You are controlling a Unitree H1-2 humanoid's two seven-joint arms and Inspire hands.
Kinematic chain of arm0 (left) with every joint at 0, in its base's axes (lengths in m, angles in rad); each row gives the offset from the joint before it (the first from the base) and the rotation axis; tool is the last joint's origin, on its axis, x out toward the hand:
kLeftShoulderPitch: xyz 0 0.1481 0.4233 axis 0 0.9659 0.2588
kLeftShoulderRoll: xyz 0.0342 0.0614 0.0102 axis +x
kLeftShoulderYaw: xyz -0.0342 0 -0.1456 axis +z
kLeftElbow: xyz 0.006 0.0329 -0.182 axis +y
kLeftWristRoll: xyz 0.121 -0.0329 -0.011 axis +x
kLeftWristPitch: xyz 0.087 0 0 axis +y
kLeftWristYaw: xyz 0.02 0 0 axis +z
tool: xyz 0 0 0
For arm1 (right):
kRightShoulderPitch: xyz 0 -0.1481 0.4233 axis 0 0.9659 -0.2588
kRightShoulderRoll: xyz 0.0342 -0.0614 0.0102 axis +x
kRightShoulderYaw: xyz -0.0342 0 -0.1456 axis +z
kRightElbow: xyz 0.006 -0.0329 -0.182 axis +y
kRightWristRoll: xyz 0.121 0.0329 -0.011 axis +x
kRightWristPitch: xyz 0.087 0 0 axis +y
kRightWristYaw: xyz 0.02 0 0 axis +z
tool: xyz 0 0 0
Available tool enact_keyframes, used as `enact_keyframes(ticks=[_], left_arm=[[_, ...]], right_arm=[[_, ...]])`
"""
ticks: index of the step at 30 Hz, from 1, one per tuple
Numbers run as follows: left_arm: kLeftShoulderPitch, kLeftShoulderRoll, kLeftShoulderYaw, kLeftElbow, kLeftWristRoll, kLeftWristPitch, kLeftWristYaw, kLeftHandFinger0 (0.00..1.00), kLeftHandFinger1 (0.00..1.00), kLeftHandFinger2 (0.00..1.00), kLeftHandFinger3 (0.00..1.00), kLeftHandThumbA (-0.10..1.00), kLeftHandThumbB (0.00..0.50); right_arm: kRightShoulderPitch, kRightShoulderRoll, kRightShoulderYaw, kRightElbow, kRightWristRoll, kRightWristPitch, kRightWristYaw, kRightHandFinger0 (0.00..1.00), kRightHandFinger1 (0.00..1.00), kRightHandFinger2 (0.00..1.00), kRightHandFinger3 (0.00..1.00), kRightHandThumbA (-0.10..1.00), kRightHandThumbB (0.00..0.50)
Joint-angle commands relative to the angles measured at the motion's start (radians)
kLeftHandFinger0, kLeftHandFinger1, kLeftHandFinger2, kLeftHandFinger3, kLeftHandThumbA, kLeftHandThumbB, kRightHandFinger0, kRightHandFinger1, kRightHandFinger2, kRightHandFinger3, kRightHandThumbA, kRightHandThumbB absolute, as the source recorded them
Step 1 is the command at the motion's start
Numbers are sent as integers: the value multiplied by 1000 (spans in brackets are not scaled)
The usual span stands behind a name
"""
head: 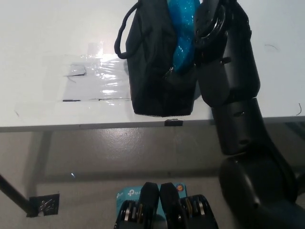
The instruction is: The robot uses its right hand to pick up a stack of plates kept in the middle of the desk and put it inside a bag kept next to it
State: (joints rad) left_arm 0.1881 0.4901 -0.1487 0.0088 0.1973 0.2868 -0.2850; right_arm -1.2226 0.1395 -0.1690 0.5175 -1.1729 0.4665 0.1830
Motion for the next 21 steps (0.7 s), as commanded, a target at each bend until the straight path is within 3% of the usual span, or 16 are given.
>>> enact_keyframes(ticks=[1, 8, 9, 10, 13, 15, 17, 21], left_arm=[[6, 23, 3, -7, -1, -17, -17, 746, 801, 850, 799, -100, 173], [2, 15, -4, 0, 2, -17, -17, 721, 781, 855, 814, -100, 183], [3, 15, -4, 0, 2, -17, -17, 722, 778, 857, 817, -100, 193], [0, 15, -6, -1, 6, -14, -17, 720, 773, 855, 816, -100, 201], [-6, 12, -8, 5, 7, -14, -16, 716, 764, 852, 816, -100, 202], [-4, 15, -9, 3, 9, -18, -16, 727, 777, 855, 825, -100, 205], [-3, 15, -8, 0, 8, -16, -16, 732, 781, 858, 827, -100, 206], [0, 21, -2, -7, 10, -14, -13, 749, 790, 845, 816, -100, 203]], right_arm=[[-61, -3, -19, -60, -32, 4, 15, 1000, 1000, 1000, 1000, 1000, 404], [96, -98, 65, -382, 68, 4, 83, 1000, 1000, 1000, 1000, 1000, 413], [150, -120, 75, -468, 124, -5, 93, 1000, 1000, 1000, 1000, 1000, 402], [191, -129, 68, -527, 159, -19, 109, 1000, 1000, 1000, 1000, 1000, 354], [299, -151, 53, -675, 261, -55, 140, 1000, 1000, 1000, 1000, 1000, 315], [494, -147, 13, -871, 397, -103, 135, 1000, 1000, 1000, 1000, 970, 227], [535, -154, 14, -901, 428, -111, 128, 1000, 1000, 1000, 1000, 963, 219], [877, -176, 1, -1018, 601, -248, 95, 1000, 1000, 1000, 1000, 862, 187]])
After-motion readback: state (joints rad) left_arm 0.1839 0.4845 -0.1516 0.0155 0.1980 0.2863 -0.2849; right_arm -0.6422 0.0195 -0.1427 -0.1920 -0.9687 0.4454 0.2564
